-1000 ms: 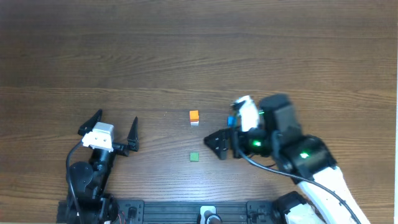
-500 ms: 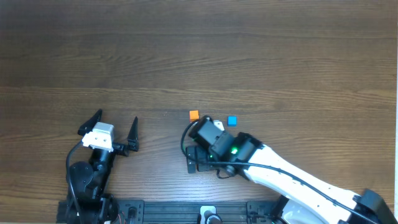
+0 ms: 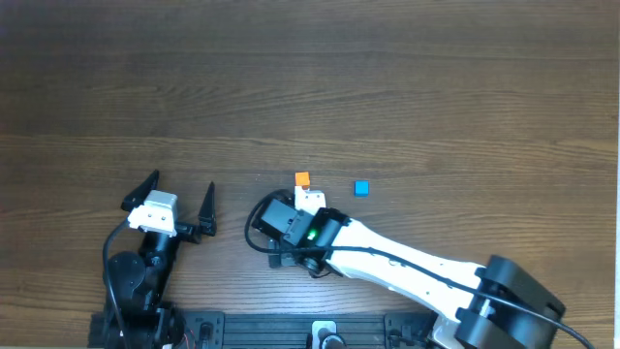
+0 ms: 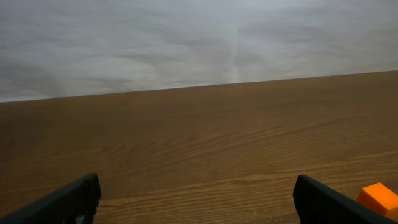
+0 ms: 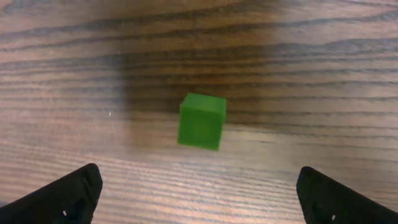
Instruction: Stack Cubes
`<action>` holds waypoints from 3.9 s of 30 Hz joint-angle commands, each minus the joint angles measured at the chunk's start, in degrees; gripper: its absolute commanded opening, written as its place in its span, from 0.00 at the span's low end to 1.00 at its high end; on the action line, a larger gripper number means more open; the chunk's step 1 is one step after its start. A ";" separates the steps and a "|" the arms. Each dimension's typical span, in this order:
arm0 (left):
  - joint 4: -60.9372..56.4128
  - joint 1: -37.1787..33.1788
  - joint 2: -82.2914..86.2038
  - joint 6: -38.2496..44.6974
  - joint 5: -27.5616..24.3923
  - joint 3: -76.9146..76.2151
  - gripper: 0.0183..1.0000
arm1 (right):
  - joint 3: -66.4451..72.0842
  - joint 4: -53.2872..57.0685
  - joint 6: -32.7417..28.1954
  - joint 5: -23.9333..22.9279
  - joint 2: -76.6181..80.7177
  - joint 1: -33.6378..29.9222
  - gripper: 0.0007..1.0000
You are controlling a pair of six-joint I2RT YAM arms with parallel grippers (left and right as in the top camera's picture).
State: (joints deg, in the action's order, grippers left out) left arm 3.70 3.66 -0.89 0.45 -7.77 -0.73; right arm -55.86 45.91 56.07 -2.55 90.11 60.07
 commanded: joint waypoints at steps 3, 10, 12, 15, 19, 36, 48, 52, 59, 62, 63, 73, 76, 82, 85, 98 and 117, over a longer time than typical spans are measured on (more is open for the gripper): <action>-0.04 -0.35 0.50 0.83 -0.74 0.39 1.00 | -2.71 0.46 5.92 -2.49 5.07 0.39 0.99; -0.04 -0.35 0.50 0.83 -0.74 0.39 1.00 | -2.71 0.85 7.76 -2.45 6.58 0.42 0.99; -0.04 -0.35 0.50 0.83 -0.74 0.39 1.00 | -2.69 0.85 7.72 -2.49 6.60 0.42 0.97; -0.04 -0.35 0.50 0.83 -0.74 0.39 1.00 | -2.67 0.79 7.13 -2.73 6.60 0.42 0.97; -0.04 -0.35 0.50 0.83 -0.74 0.39 1.00 | -2.58 0.79 6.38 -3.41 6.80 0.42 0.98; -0.04 -0.35 0.50 0.83 -0.74 0.39 1.00 | -2.58 -1.57 1.90 -3.65 8.76 1.55 0.84; -0.04 -0.35 0.50 0.83 -0.74 0.39 1.00 | -2.58 -2.45 1.92 -3.76 10.03 1.53 0.67; -0.04 -0.35 0.50 0.83 -0.74 0.39 1.00 | -2.58 -2.86 1.92 -3.76 10.03 1.53 0.63; -0.04 -0.35 0.50 0.83 -0.74 0.39 1.00 | -2.58 -2.84 1.92 -3.96 10.08 1.53 0.53; -0.04 -0.35 0.50 0.83 -0.74 0.39 1.00 | -2.58 -2.86 1.95 -3.98 10.21 1.53 0.50; -0.04 -0.35 0.50 0.83 -0.74 0.39 1.00 | -2.58 -2.84 1.95 -3.96 10.23 1.53 0.50; -0.04 -0.35 0.50 0.83 -0.74 0.39 1.00 | -2.58 -2.86 2.86 -3.98 10.32 1.53 0.43; -0.04 -0.35 0.50 0.83 -0.74 0.39 1.00 | -2.56 -2.84 3.69 -4.00 10.32 1.53 0.43; -0.04 -0.35 0.50 0.83 -0.74 0.39 1.00 | -2.54 -2.64 5.68 -3.96 10.32 1.53 0.39; -0.04 -0.35 0.50 0.83 -0.74 0.39 1.00 | -2.54 -2.64 6.10 -3.98 10.32 1.53 0.38; -0.04 -0.35 0.50 0.83 -0.74 0.39 1.00 | -2.54 -2.62 6.93 -3.98 10.32 1.53 0.27; -0.04 -0.35 0.50 0.83 -0.74 0.39 1.00 | -16.72 15.21 5.31 -10.05 2.75 0.59 0.16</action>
State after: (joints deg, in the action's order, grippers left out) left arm 3.70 3.66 -0.89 0.45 -7.79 -0.73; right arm -66.59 58.54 62.48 -8.45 95.11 61.21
